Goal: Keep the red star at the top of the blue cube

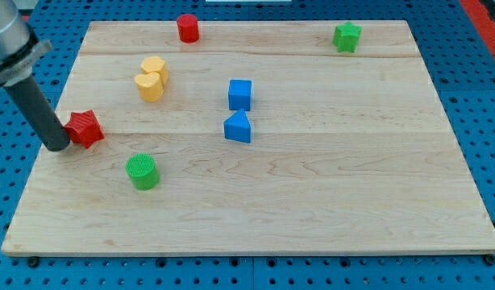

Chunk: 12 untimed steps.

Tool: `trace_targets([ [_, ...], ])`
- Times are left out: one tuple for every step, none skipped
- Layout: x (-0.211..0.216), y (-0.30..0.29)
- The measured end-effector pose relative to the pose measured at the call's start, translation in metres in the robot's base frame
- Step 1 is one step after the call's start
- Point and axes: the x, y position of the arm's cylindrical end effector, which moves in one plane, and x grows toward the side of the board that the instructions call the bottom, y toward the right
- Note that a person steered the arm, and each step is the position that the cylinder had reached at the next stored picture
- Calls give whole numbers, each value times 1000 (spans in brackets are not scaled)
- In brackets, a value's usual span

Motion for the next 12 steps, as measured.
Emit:
trace_targets([
  [-1,90],
  [-14,138],
  [17,87],
  [24,-21],
  [-1,29],
  [-18,102],
  [-38,117],
  [-35,75],
  [-40,43],
  [-52,98],
  [-54,126],
  [-62,143],
])
